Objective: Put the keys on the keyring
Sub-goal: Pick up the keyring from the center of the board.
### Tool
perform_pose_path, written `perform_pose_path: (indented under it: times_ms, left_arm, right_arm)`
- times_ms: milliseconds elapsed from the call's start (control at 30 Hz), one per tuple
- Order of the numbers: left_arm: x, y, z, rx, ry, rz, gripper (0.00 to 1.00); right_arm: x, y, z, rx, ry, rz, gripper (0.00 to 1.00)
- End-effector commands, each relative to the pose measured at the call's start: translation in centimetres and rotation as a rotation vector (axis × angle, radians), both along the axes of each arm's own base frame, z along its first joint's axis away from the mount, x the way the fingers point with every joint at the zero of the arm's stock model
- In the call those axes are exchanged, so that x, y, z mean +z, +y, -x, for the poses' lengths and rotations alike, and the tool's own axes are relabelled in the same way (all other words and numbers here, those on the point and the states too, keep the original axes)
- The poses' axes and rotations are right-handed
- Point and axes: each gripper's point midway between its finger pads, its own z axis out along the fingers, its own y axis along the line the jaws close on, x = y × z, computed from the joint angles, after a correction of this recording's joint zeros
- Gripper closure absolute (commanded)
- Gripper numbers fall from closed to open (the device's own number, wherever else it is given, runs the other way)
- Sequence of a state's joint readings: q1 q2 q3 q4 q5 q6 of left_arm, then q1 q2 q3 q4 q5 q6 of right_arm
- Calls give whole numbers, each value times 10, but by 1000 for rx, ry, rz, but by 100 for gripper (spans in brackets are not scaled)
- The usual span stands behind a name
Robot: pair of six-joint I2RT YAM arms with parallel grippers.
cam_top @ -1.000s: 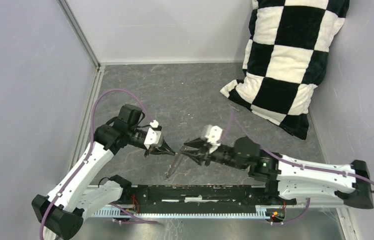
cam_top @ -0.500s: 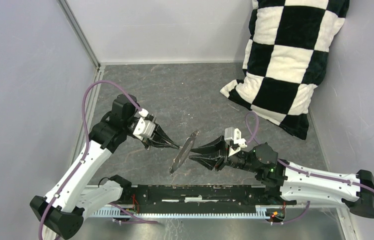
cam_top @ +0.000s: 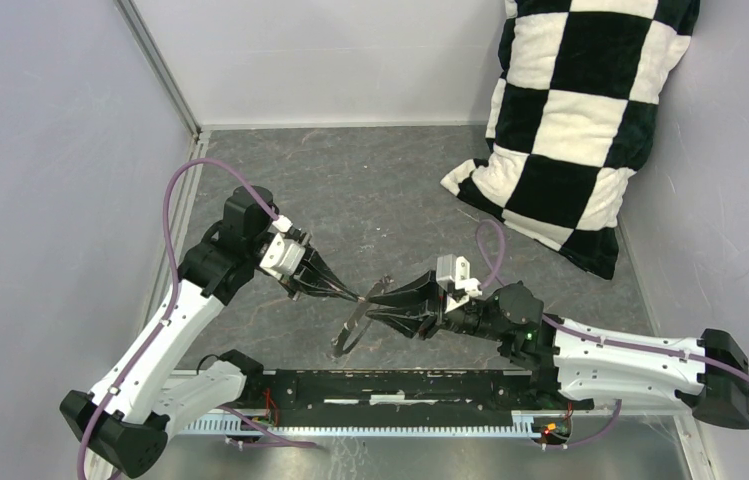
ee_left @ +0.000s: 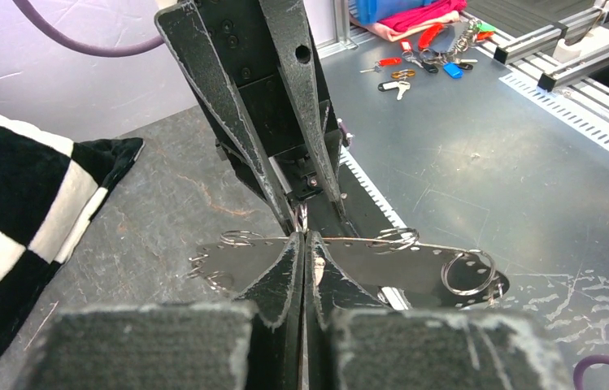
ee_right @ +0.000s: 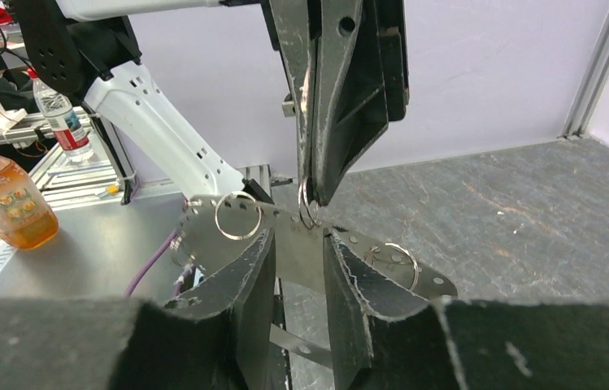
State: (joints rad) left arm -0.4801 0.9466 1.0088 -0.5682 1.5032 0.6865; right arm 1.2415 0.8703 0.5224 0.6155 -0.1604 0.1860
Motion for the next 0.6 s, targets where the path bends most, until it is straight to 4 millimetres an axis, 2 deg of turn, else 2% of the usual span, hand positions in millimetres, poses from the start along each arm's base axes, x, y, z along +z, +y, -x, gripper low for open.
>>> perform_pose_path:
  times_ms: [0,200,333,467,567]
  left_arm:
    - [19,1,7,-50,-44,50,98]
    - [16,1,6,-45,-48,48,98]
    - [18,0,6,-42,-56,51,98]
    - [17,1,7,-37,-60,50,98]
    - [12,1,5,-17,-63,39,98]
  right_arm:
    - [44,-3,1,-1,-70,-114,68]
    - [47,0,-1,-3,-70,-125,72]
    - [43,5,-3,-8,-67,-97,75]
    - [42,6,-6,-20,-68,-83,85]
    - [44,3,-9,-43,-76,-75,98]
